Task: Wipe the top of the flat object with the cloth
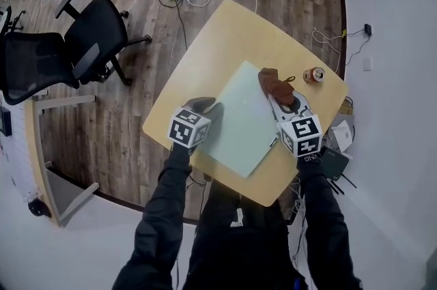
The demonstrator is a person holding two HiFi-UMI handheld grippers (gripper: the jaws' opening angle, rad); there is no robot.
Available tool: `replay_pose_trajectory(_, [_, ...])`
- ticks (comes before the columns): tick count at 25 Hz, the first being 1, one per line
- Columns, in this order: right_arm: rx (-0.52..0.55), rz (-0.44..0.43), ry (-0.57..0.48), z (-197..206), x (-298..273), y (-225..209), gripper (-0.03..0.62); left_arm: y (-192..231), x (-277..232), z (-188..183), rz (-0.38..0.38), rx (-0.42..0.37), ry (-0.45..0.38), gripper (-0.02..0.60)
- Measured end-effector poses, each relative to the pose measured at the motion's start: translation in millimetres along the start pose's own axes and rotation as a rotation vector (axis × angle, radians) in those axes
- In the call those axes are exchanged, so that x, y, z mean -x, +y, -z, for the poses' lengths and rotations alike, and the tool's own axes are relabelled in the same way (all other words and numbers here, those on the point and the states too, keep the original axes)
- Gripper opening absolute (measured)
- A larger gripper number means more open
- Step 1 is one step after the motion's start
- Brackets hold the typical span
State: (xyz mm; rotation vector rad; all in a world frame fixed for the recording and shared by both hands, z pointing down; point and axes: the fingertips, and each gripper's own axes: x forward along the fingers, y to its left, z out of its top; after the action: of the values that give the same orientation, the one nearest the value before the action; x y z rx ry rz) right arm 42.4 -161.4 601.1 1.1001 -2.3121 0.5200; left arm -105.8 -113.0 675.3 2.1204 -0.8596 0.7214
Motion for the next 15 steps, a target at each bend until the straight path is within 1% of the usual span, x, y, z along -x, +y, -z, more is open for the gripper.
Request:
replay_pose_trajectory(2, [0.014,-0.017,0.035,7.9,-11.8,1.6,0.118,0.8,-0.5,0.6,0.004,0.000,0.005,0.100])
replay_pose_trajectory(6, [0.012,-0.074,0.072,23.4,-21.0,21.8,0.118,2.7,-2.0,2.0,0.009,-0.001,0.011,0.097])
replay_pose_trajectory(15, [0.018,-0.185,0.110,49.6,-12.8,91.1,0.118,6.3,-0.9,2.1,0.017,0.000,0.012,0.094])
